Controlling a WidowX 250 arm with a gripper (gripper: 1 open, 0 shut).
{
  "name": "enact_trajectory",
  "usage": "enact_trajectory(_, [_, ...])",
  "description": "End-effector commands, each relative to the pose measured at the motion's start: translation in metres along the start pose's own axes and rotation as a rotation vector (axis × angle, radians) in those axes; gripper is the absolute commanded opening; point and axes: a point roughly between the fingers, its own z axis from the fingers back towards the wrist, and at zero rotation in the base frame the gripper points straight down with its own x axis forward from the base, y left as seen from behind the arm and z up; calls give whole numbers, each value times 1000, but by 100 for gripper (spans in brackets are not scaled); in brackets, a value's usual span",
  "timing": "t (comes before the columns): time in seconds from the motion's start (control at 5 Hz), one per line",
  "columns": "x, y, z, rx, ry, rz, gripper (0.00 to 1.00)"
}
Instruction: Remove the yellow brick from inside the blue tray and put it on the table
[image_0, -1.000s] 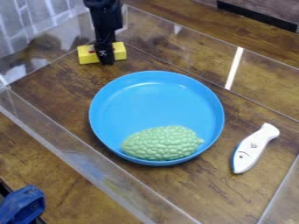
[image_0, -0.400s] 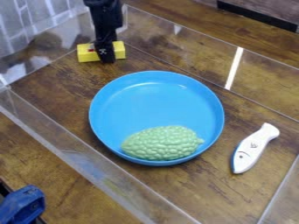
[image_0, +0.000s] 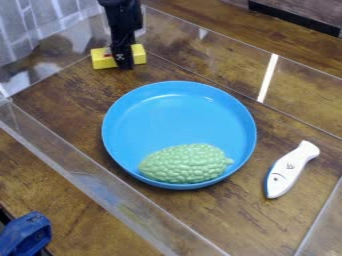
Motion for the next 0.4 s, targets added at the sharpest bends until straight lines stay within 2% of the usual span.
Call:
enact_trajectory(0.0, [-15,-5,-17,-35,15,-7,0])
enact_trajectory(0.2, [-14,-5,-18,-39,13,-13,0])
